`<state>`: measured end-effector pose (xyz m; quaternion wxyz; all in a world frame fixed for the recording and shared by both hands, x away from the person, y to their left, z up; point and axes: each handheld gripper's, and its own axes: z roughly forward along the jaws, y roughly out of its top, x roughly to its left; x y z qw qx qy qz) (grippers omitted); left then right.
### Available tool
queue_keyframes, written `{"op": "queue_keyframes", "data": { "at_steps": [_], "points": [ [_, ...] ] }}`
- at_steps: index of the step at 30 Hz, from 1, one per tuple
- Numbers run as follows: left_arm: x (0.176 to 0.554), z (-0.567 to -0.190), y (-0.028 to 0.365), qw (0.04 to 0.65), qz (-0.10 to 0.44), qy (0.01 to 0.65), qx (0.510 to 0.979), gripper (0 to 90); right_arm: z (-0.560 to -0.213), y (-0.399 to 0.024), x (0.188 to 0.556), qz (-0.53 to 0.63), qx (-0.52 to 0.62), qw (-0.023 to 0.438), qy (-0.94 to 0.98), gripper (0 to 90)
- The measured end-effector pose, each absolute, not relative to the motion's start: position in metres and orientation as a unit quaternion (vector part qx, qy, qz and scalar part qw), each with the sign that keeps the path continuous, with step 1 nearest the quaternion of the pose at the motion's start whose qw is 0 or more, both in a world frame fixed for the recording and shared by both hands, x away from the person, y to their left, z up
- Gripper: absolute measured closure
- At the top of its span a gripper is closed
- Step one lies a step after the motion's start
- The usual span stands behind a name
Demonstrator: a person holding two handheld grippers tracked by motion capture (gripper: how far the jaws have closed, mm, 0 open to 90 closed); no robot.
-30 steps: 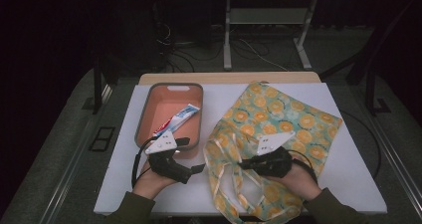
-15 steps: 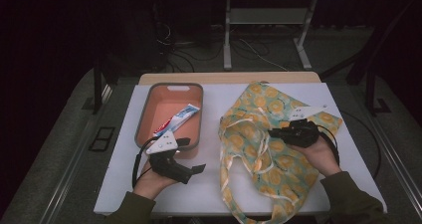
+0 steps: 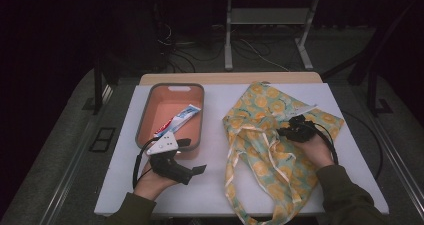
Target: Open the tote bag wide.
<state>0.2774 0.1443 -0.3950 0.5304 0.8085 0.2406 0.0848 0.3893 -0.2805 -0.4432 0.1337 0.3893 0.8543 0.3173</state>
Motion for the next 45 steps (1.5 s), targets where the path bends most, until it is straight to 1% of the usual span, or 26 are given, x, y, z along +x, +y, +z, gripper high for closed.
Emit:
{"op": "queue_keyframes", "data": {
  "at_steps": [1, 2, 4, 6, 8, 11, 14, 17, 21, 26, 31, 37, 40, 45],
  "points": [
    [0.277, -0.395, 0.144, 0.530, 0.085, 0.241, 0.808, 0.0, -0.446, -0.281, 0.390, 0.315, 0.392, 0.133, 0.854, 88.9],
    [0.278, -0.395, 0.144, 0.530, 0.085, 0.241, 0.808, 0.0, -0.446, -0.283, 0.390, 0.321, 0.396, 0.127, 0.851, 86.4],
    [0.277, -0.396, 0.144, 0.530, 0.084, 0.240, 0.809, 0.0, -0.445, -0.286, 0.390, 0.328, 0.405, 0.119, 0.845, 74.0],
    [0.277, -0.395, 0.144, 0.530, 0.084, 0.240, 0.809, 0.0, -0.440, -0.289, 0.388, 0.349, 0.410, 0.098, 0.837, 67.1],
    [0.277, -0.395, 0.144, 0.530, 0.084, 0.239, 0.809, 0.0, -0.432, -0.291, 0.384, 0.363, 0.411, 0.096, 0.831, 59.3],
    [0.277, -0.395, 0.144, 0.530, 0.084, 0.240, 0.809, 0.0, -0.418, -0.292, 0.376, 0.384, 0.402, 0.090, 0.826, 51.5],
    [0.277, -0.395, 0.144, 0.529, 0.085, 0.240, 0.809, 0.0, -0.407, -0.293, 0.367, 0.396, 0.396, 0.082, 0.825, 46.3],
    [0.277, -0.394, 0.144, 0.530, 0.085, 0.240, 0.809, 0.0, -0.400, -0.293, 0.359, 0.405, 0.386, 0.081, 0.825, 44.5],
    [0.277, -0.394, 0.145, 0.532, 0.085, 0.241, 0.807, 0.0, -0.389, -0.289, 0.346, 0.422, 0.363, 0.073, 0.827, 45.9],
    [0.277, -0.394, 0.145, 0.531, 0.086, 0.241, 0.808, 0.0, -0.374, -0.272, 0.323, 0.437, 0.322, 0.067, 0.837, 46.1],
    [0.277, -0.394, 0.144, 0.530, 0.086, 0.240, 0.809, 0.0, -0.366, -0.249, 0.299, 0.437, 0.280, 0.055, 0.853, 50.5],
    [0.276, -0.395, 0.144, 0.529, 0.086, 0.240, 0.809, 0.0, -0.385, -0.221, 0.291, 0.398, 0.258, 0.053, 0.879, 53.7],
    [0.276, -0.395, 0.143, 0.530, 0.085, 0.240, 0.809, 0.0, -0.399, -0.214, 0.294, 0.363, 0.261, 0.064, 0.892, 52.9],
    [0.276, -0.395, 0.143, 0.529, 0.085, 0.240, 0.810, 0.0, -0.419, -0.212, 0.300, 0.317, 0.270, 0.070, 0.907, 50.2]
  ]
}}
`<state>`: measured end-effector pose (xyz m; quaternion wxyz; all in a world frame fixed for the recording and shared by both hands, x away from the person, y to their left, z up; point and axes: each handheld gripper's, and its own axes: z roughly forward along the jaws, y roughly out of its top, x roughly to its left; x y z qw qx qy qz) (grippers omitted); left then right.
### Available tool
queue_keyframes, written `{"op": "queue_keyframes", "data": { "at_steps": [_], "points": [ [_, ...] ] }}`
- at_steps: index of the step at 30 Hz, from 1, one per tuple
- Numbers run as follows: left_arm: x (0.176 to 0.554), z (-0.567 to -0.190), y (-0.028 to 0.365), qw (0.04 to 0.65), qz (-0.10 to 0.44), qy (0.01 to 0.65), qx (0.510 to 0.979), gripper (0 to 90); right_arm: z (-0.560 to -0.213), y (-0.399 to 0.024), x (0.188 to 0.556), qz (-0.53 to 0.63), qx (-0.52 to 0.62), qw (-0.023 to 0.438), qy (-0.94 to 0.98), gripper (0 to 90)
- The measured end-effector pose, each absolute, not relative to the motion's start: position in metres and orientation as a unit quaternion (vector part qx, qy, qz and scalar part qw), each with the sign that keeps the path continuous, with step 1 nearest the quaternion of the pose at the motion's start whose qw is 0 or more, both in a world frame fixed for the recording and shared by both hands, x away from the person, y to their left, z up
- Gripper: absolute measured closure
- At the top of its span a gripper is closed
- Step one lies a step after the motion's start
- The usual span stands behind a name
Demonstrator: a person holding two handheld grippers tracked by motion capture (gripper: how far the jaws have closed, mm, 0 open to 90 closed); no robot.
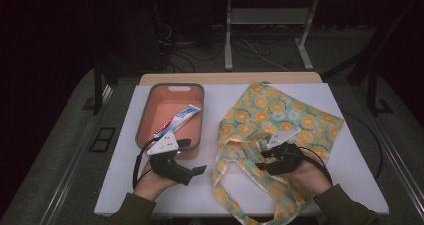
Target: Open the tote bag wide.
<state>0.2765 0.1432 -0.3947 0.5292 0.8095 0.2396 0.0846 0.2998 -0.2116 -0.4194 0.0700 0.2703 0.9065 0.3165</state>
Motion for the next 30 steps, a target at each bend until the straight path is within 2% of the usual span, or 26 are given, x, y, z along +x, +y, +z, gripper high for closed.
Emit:
{"op": "queue_keyframes", "data": {
  "at_steps": [6, 9, 14, 19, 30],
  "points": [
    [0.276, -0.395, 0.143, 0.529, 0.085, 0.240, 0.809, 0.0, -0.436, -0.210, 0.301, 0.277, 0.269, 0.078, 0.919, 51.9],
    [0.276, -0.395, 0.143, 0.529, 0.085, 0.239, 0.810, 0.0, -0.436, -0.212, 0.301, 0.280, 0.270, 0.076, 0.918, 62.0],
    [0.276, -0.395, 0.143, 0.528, 0.084, 0.238, 0.811, 0.0, -0.437, -0.215, 0.301, 0.282, 0.265, 0.088, 0.918, 87.8],
    [0.276, -0.394, 0.143, 0.530, 0.086, 0.238, 0.810, 0.0, -0.431, -0.221, 0.303, 0.302, 0.271, 0.084, 0.910, 89.4],
    [0.276, -0.393, 0.143, 0.529, 0.086, 0.238, 0.810, 0.0, -0.393, -0.266, 0.328, 0.403, 0.330, 0.122, 0.845, 89.5]
  ]
}}
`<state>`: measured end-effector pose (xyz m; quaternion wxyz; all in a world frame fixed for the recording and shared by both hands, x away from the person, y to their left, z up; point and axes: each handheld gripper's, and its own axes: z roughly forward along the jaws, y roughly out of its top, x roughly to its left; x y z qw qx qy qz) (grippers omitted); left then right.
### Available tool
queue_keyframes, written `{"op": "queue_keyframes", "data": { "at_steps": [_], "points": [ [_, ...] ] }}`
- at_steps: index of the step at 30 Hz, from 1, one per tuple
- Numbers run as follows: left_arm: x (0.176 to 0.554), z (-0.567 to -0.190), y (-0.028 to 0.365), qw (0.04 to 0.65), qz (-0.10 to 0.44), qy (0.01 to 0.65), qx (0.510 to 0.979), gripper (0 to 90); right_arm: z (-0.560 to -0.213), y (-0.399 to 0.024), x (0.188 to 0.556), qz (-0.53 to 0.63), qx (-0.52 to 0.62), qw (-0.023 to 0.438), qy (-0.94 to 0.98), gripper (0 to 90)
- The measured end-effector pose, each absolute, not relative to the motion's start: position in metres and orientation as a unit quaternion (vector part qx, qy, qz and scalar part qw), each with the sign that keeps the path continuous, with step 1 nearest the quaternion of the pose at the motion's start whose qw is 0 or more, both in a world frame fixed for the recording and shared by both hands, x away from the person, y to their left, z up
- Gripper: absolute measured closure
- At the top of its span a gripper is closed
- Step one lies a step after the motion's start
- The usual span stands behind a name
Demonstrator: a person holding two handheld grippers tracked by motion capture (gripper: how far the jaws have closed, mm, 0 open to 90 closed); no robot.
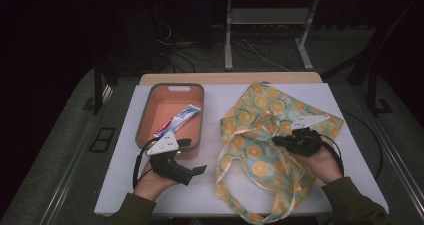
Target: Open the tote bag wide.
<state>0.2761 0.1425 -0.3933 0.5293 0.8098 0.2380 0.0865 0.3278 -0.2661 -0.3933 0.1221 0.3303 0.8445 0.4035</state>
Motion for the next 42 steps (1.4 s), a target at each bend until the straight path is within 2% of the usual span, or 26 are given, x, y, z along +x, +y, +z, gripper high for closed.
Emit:
{"op": "queue_keyframes", "data": {
  "at_steps": [14, 28, 42],
  "points": [
    [0.280, -0.388, 0.145, 0.529, 0.091, 0.240, 0.809, 0.0, -0.401, -0.298, 0.373, 0.427, 0.405, 0.137, 0.797, 89.5],
    [0.305, -0.362, 0.146, 0.524, 0.094, 0.237, 0.812, 0.0, -0.401, -0.301, 0.372, 0.432, 0.399, 0.129, 0.799, 89.5],
    [0.351, -0.348, 0.150, 0.522, 0.122, 0.247, 0.808, 0.0, -0.400, -0.298, 0.369, 0.433, 0.388, 0.127, 0.804, 89.4]
  ]
}}
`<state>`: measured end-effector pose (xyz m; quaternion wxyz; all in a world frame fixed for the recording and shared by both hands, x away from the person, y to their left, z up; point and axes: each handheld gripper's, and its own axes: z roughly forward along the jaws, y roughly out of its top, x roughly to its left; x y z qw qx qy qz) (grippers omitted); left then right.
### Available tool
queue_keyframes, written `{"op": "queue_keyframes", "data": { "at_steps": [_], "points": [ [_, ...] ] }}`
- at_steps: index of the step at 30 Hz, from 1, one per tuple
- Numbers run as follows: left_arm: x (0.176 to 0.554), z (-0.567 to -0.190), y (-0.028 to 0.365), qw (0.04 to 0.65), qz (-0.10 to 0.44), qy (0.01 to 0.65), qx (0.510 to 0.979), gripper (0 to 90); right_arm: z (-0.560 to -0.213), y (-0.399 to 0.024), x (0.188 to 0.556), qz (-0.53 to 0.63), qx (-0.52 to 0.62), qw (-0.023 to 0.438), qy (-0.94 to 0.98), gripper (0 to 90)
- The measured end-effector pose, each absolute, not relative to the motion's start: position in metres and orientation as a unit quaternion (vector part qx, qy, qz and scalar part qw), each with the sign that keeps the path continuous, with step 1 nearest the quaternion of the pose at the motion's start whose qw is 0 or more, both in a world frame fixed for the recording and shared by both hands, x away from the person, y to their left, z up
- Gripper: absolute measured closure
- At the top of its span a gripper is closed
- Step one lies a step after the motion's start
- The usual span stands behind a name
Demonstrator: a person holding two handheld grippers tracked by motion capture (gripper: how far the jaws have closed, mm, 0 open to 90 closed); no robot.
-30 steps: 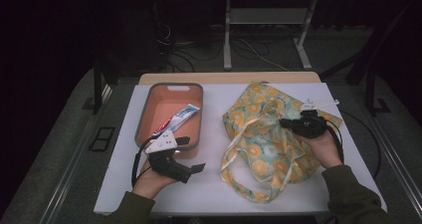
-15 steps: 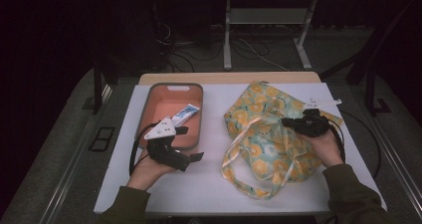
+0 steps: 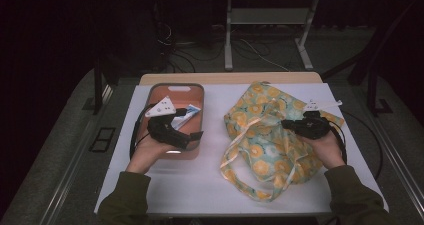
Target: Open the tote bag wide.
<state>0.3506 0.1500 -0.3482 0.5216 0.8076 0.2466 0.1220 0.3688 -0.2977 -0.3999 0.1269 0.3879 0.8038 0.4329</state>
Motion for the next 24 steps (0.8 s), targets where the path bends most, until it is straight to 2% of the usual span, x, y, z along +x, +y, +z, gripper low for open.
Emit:
{"op": "queue_keyframes", "data": {
  "at_steps": [15, 24],
  "points": [
    [0.399, -0.357, 0.170, 0.496, 0.136, 0.280, 0.811, 0.0, -0.399, -0.297, 0.368, 0.434, 0.384, 0.130, 0.805, 89.4],
    [0.413, -0.371, 0.181, 0.474, 0.133, 0.307, 0.814, 0.0, -0.399, -0.297, 0.368, 0.435, 0.382, 0.129, 0.805, 89.4]
  ]
}}
